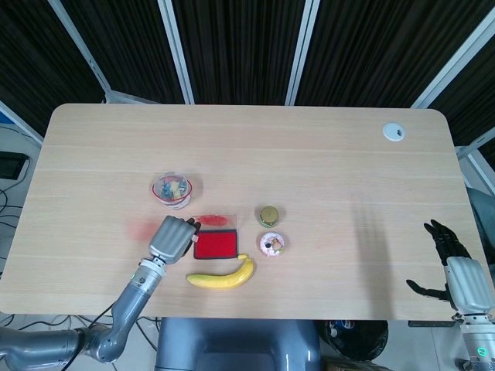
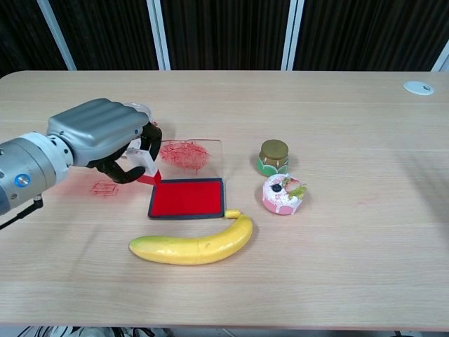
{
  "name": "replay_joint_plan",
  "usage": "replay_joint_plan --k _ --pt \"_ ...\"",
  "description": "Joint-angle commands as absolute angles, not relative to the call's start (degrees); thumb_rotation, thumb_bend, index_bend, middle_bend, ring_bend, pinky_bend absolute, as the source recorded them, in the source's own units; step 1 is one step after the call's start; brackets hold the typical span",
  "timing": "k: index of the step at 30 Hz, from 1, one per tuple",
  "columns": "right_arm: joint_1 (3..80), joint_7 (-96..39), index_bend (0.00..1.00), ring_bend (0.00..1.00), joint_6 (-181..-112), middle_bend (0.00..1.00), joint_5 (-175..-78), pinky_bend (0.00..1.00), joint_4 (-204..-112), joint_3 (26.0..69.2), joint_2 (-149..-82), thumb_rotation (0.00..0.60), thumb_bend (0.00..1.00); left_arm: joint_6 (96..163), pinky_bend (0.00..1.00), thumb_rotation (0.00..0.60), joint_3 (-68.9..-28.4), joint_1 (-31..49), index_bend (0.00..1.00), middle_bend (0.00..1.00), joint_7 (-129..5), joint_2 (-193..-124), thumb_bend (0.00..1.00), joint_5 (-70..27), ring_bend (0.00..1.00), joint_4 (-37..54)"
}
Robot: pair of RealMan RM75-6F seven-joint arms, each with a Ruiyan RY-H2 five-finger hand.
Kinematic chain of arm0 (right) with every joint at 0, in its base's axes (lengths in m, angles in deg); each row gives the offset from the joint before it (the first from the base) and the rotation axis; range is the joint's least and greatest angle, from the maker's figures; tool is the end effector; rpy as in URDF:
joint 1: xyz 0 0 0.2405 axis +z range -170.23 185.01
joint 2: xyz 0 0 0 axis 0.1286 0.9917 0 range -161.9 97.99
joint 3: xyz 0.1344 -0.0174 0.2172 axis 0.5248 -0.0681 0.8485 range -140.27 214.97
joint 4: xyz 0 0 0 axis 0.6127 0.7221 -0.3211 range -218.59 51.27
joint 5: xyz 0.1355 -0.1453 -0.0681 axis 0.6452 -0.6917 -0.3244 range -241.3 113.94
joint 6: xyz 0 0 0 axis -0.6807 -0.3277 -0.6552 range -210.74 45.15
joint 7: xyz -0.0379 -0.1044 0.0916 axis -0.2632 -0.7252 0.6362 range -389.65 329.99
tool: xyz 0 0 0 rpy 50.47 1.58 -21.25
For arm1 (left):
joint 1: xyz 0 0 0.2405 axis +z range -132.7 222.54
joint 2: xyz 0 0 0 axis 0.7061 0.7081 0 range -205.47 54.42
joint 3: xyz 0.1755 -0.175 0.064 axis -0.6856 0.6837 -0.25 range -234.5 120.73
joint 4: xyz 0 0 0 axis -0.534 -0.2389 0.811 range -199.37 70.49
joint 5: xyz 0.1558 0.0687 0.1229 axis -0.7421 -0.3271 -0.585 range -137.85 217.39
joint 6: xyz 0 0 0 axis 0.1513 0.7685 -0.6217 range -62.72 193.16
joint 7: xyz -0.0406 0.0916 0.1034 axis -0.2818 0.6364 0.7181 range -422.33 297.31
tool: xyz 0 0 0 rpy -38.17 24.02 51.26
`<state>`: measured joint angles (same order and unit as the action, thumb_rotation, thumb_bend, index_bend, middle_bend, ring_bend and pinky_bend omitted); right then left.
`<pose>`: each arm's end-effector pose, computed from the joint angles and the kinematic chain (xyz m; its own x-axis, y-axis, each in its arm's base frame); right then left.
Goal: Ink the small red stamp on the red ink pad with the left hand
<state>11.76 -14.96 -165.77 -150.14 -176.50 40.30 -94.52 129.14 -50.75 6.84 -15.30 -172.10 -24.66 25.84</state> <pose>-0.3137 -0.1786 0.1619 0.1651 -0.0409 0.9854 -0.9862 0.0003 0.1653 -0.1298 0.2861 -0.0529 0.6728 0.1299 0.7283 0.6940 -0.4518 -0.5606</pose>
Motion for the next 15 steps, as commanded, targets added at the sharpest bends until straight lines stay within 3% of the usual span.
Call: replay_joint_plan --k 1,15 --pt "11.75 -14.91 0.0 0.0 -165.79 0.0 -150.13 0.18 -176.49 40.31 -94.51 0.6 0.16 128.93 0.7 0.6 -50.08 5.84 0.74 0.77 -13.42 -173.77 0.55 -22.89 0.63 25.53" --pt "11.8 -14.7 0.0 0.0 -165.63 0.0 -150.05 0.18 -176.51 40.32 -94.47 0.6 0.16 127.43 0.7 0.6 -48.82 2.62 0.75 0.77 -8.0 -177.24 0.55 -17.43 0.63 22.73"
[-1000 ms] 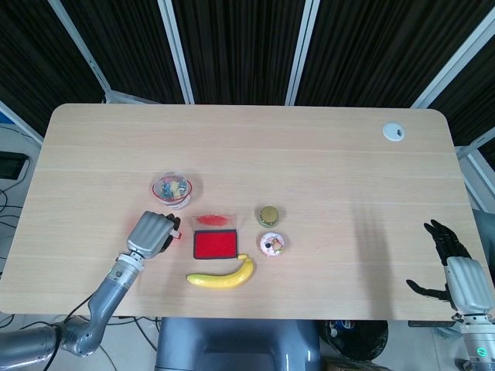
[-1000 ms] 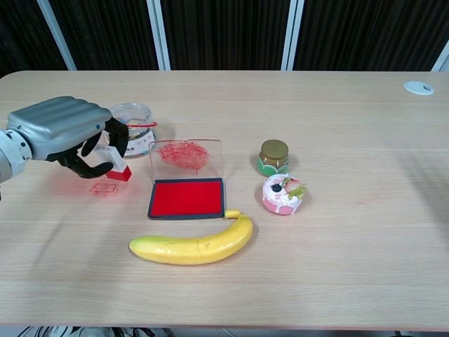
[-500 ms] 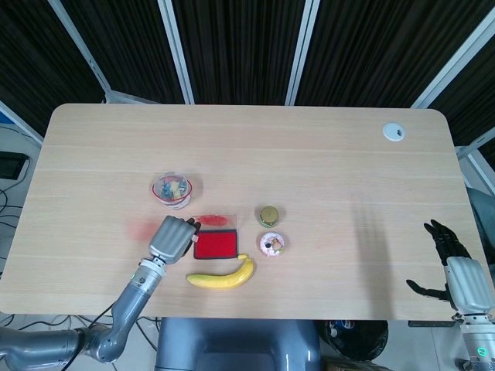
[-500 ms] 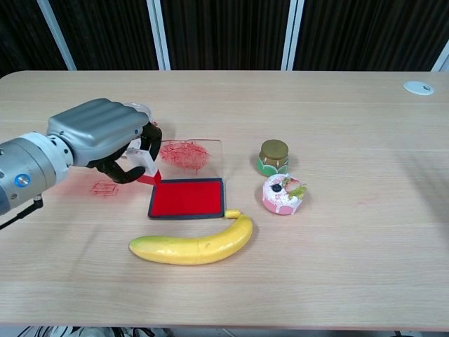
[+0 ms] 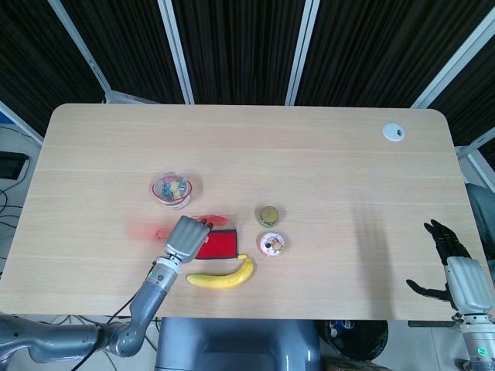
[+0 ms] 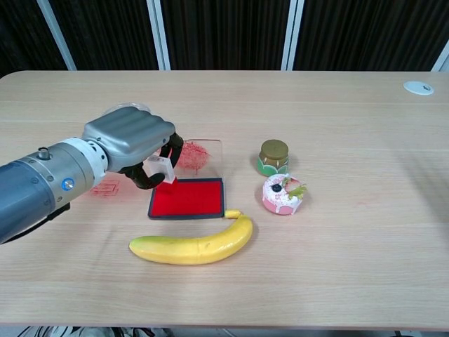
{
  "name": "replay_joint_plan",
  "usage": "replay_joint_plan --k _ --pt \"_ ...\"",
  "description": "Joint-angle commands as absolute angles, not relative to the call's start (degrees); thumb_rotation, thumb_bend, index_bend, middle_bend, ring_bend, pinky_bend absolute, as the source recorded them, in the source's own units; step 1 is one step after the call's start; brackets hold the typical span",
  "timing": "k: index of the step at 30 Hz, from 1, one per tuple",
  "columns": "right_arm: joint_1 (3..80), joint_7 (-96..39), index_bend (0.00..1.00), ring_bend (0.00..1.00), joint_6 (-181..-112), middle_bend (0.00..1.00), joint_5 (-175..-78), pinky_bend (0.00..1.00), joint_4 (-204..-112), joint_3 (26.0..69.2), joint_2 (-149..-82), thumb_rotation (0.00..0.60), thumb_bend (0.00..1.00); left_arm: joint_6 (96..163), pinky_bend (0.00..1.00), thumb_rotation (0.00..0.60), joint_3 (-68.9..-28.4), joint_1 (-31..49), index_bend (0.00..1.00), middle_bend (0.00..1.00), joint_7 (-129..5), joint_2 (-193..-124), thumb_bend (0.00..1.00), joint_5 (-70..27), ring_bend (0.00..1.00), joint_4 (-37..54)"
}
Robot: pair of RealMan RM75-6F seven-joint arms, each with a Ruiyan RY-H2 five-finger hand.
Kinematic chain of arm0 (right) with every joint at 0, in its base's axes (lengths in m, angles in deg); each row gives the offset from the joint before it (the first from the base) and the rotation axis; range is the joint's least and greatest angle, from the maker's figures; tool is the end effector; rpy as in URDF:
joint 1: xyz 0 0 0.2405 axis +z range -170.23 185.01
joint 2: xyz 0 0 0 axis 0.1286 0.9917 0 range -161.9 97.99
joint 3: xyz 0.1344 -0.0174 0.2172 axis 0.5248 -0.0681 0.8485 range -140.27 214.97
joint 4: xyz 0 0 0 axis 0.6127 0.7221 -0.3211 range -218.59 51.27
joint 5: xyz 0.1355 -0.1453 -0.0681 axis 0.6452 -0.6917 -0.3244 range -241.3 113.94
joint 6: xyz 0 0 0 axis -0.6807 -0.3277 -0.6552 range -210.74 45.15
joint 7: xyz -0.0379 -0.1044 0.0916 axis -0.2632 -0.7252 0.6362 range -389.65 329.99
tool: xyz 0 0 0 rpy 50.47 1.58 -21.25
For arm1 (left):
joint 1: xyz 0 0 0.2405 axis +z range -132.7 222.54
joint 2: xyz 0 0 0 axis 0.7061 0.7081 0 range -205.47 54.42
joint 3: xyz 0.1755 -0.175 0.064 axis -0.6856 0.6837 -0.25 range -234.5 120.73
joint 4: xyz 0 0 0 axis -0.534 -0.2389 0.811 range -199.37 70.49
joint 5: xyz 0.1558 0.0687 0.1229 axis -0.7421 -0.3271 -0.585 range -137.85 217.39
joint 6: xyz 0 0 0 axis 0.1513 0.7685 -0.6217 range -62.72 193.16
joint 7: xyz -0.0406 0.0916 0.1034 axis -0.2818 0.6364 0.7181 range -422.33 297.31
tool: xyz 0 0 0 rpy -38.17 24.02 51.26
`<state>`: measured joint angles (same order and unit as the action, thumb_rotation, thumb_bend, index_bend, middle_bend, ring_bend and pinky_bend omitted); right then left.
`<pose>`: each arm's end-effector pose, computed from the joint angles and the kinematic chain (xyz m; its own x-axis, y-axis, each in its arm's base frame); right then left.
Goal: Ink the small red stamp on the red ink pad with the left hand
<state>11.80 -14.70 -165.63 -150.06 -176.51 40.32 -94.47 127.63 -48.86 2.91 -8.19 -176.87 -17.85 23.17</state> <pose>-0.3139 -0.1789 0.1620 0.1612 -0.0424 0.9860 -0.9869 0.0017 0.1614 -0.1103 0.2943 -0.0765 0.7179 0.1443 0.6811 0.6582 -0.4592 -0.5965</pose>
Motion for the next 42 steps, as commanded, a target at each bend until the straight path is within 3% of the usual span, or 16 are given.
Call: replay_joint_plan --k 1,42 --pt "11.8 -14.69 0.0 0.0 -165.63 0.0 -150.05 0.18 -176.52 40.33 -94.47 0.6 0.16 127.34 0.7 0.6 -48.86 2.51 0.75 0.77 -7.95 -177.41 0.55 -17.24 0.63 22.51" --pt "11.9 -14.42 0.0 0.0 -165.3 0.0 -149.8 0.18 -176.66 40.38 -94.4 0.6 0.16 126.21 0.7 0.6 -51.0 -0.67 0.75 0.77 -6.15 -181.24 0.56 -12.98 0.63 18.12"
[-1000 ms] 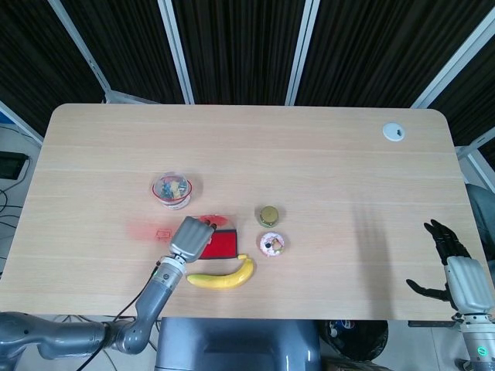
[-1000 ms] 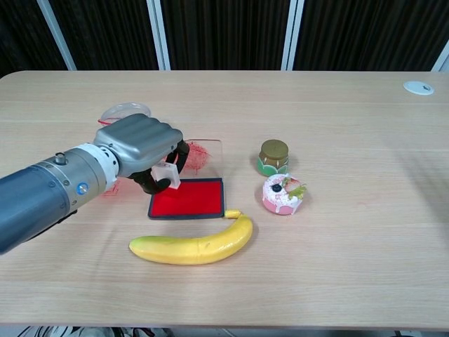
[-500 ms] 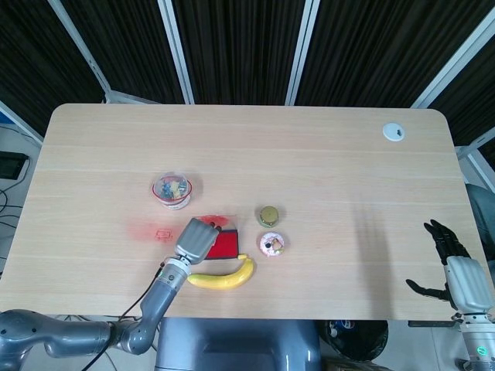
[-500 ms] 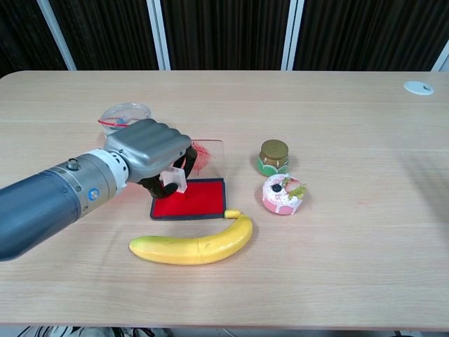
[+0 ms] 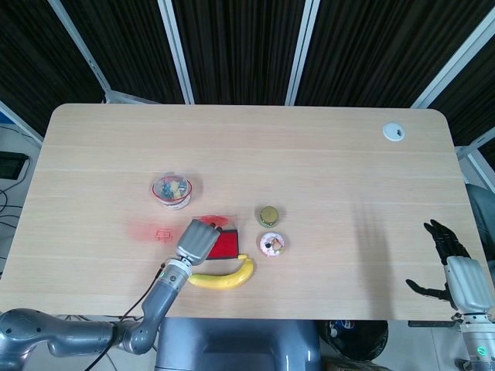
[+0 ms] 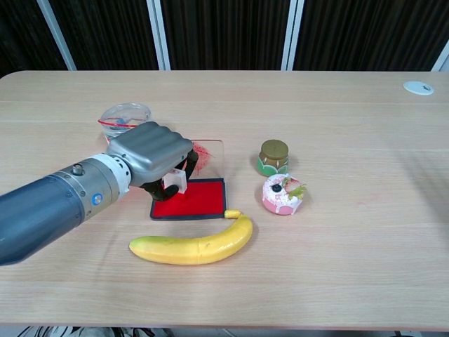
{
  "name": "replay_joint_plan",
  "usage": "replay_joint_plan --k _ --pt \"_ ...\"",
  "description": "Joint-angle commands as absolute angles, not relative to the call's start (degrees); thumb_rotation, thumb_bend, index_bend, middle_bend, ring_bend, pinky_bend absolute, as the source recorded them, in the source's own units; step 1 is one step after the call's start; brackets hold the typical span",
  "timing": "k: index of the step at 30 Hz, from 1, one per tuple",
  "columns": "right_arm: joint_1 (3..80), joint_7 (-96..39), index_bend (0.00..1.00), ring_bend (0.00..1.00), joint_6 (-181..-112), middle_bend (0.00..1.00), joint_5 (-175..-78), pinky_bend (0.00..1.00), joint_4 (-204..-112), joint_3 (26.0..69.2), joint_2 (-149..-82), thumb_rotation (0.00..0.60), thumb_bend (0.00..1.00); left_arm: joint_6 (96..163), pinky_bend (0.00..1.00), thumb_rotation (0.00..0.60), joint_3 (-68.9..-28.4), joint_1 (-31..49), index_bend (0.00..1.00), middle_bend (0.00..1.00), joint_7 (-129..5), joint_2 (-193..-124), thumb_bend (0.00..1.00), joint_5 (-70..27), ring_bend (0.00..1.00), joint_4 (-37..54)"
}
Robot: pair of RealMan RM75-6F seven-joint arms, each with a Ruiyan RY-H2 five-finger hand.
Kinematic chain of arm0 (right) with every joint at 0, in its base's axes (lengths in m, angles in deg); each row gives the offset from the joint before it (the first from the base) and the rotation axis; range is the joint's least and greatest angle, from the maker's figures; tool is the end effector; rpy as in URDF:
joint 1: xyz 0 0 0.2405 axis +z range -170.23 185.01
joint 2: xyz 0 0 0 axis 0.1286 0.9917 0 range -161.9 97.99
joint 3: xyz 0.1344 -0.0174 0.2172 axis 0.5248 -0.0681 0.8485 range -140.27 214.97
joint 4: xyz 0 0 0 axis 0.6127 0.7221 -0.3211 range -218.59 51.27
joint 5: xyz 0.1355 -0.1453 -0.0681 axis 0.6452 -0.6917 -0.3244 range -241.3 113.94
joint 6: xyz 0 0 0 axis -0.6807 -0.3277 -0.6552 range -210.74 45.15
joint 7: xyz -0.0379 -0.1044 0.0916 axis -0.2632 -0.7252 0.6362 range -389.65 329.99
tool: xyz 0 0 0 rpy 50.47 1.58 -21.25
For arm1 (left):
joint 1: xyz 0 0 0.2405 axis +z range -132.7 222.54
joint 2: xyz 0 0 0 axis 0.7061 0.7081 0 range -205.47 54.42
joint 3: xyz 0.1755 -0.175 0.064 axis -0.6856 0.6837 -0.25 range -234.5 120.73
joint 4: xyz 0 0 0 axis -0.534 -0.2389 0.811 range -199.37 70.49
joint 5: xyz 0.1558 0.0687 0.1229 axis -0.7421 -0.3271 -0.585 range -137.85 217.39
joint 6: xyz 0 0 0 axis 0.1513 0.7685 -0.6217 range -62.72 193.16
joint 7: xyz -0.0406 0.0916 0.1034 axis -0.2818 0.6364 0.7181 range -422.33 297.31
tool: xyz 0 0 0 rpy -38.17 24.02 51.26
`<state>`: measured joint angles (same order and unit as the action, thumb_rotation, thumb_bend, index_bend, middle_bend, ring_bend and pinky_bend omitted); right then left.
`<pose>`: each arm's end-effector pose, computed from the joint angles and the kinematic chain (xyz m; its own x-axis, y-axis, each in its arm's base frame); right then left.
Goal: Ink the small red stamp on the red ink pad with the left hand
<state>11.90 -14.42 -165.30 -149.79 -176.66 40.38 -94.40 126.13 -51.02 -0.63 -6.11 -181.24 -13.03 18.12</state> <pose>-0.3141 -0.1796 0.1618 0.1544 -0.0456 0.9870 -0.9879 0.0058 0.1548 -0.1086 0.2920 -0.1057 0.7642 0.1802 0.6193 0.6153 -0.4916 -0.6162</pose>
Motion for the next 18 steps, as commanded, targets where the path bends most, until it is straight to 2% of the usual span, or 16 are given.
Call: replay_joint_plan --k 1,18 --pt "11.9 -14.41 0.0 0.0 -165.29 0.0 -149.8 0.18 -176.66 40.37 -94.39 0.6 0.16 126.3 0.7 0.6 -50.95 -0.7 0.75 0.77 -6.28 -181.23 0.56 -12.98 0.63 18.19" --pt "11.82 -14.45 0.0 0.0 -165.46 0.0 -149.92 0.18 -176.67 40.32 -94.41 0.6 0.16 128.17 0.7 0.6 -49.01 -1.63 0.75 0.77 -7.64 -179.18 0.56 -13.88 0.63 22.58"
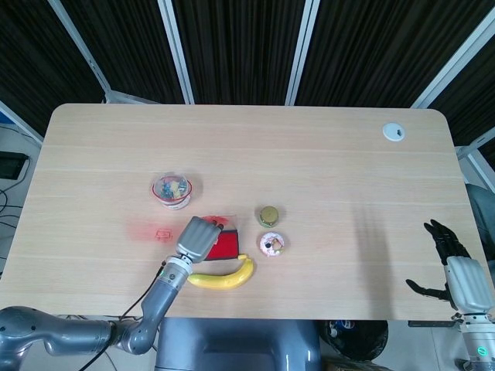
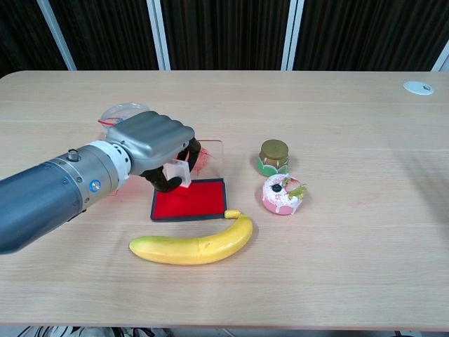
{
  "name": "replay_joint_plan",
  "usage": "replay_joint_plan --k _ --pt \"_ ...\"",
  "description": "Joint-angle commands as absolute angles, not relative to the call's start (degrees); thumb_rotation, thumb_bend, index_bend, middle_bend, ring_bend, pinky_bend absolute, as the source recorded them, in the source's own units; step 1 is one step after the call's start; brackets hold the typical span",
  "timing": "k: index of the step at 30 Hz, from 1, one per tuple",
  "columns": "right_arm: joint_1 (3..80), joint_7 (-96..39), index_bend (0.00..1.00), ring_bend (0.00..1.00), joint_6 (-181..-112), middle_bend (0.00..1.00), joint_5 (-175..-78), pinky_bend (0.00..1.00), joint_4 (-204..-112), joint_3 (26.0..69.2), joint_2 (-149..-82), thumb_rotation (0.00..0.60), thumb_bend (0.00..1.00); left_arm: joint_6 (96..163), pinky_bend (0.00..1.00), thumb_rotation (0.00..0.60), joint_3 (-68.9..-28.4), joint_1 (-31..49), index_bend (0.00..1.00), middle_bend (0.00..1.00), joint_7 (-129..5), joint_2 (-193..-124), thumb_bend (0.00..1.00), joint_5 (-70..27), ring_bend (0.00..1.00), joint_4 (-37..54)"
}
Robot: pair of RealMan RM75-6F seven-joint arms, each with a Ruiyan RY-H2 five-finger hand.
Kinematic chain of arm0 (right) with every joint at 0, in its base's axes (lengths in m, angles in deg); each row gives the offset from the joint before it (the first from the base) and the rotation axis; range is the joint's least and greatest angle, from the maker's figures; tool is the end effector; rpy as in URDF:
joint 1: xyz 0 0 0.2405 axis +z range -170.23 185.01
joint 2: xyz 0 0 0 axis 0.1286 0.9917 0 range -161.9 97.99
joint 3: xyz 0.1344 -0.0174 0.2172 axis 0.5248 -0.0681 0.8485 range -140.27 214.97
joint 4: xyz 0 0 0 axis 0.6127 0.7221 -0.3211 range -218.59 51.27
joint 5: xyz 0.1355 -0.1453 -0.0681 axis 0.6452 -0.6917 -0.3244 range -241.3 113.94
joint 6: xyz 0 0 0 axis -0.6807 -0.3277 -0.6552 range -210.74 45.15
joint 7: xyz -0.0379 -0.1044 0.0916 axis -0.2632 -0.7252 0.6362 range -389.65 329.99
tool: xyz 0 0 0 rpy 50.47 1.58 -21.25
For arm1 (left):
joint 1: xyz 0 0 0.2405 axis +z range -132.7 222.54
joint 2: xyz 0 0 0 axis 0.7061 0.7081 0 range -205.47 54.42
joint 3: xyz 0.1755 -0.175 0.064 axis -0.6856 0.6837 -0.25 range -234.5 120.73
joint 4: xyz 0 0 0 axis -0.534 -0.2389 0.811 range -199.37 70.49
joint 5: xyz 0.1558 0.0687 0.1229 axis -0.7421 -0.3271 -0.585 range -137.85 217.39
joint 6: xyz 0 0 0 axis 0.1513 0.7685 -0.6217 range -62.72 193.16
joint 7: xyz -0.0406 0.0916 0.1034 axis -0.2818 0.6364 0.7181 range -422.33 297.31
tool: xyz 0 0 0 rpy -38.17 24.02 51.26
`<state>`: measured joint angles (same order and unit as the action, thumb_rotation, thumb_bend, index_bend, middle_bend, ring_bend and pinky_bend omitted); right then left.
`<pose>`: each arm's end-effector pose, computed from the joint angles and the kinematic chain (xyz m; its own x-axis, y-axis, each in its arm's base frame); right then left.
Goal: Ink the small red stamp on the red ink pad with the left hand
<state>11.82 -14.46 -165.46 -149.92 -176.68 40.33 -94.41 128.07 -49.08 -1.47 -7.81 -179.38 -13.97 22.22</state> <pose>-0.3138 -0.1789 0.1618 0.1548 -0.0446 0.9869 -0.9879 0.0044 0.1552 -0.0901 0.2962 -0.0897 0.7120 0.1560 0.6846 0.6598 -0.4822 -0.5763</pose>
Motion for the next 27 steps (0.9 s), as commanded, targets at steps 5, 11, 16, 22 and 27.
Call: replay_joint_plan --k 5,11,16,22,27 --pt "11.83 -14.41 0.0 0.0 -165.44 0.0 -149.92 0.18 -176.68 40.33 -94.4 0.6 0.16 128.08 0.7 0.6 -49.32 -1.95 0.75 0.77 -7.02 -179.34 0.56 -13.35 0.63 22.71" --pt "11.86 -14.34 0.0 0.0 -165.33 0.0 -149.8 0.18 -176.67 40.36 -94.35 0.6 0.16 127.9 0.7 0.6 -50.12 -2.28 0.75 0.77 -6.23 -180.33 0.56 -12.84 0.63 21.62" --pt "11.86 -14.32 0.0 0.0 -165.26 0.0 -149.79 0.18 -176.7 40.34 -94.33 0.6 0.16 127.82 0.7 0.6 -50.55 -2.41 0.75 0.77 -6.37 -181.15 0.56 -12.91 0.63 20.76" --pt "11.88 -14.26 0.0 0.0 -165.2 0.0 -149.79 0.18 -176.7 40.32 -94.31 0.6 0.16 127.75 0.7 0.6 -51.53 -2.35 0.75 0.77 -5.84 -181.66 0.56 -12.73 0.63 19.47" --pt "11.87 -14.2 0.0 0.0 -165.24 0.0 -149.76 0.18 -176.71 40.35 -94.3 0.6 0.16 127.56 0.7 0.6 -52.38 -2.12 0.75 0.77 -5.63 -181.97 0.56 -12.47 0.63 18.9"
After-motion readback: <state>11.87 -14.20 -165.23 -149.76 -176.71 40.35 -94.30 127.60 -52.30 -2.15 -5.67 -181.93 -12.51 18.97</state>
